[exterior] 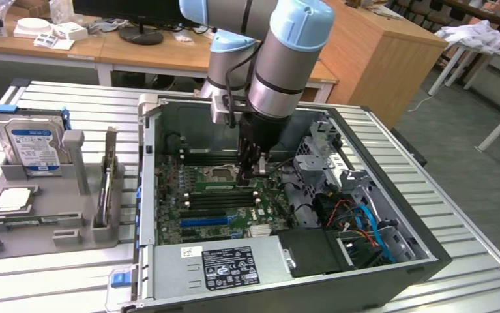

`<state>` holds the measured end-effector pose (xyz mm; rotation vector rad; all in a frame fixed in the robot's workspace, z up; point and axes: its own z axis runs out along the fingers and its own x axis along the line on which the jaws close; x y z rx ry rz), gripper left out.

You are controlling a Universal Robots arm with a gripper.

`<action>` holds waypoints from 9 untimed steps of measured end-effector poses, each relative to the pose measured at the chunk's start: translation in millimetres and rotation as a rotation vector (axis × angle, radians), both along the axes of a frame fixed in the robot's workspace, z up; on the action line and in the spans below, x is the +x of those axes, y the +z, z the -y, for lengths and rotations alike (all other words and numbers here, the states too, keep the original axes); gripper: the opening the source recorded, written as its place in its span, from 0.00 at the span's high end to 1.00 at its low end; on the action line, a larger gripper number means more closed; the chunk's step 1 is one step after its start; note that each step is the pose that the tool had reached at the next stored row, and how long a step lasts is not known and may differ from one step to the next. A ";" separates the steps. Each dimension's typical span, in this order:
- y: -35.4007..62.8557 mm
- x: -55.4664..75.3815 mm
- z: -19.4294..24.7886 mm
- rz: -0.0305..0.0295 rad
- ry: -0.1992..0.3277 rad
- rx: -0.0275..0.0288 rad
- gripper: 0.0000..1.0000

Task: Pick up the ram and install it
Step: 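Insert the ram into the slot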

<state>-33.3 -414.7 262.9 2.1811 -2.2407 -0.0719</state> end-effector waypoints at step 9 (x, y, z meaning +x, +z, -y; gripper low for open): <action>-6.4 -0.3 0.1 -0.0003 0.000 -0.0006 0.89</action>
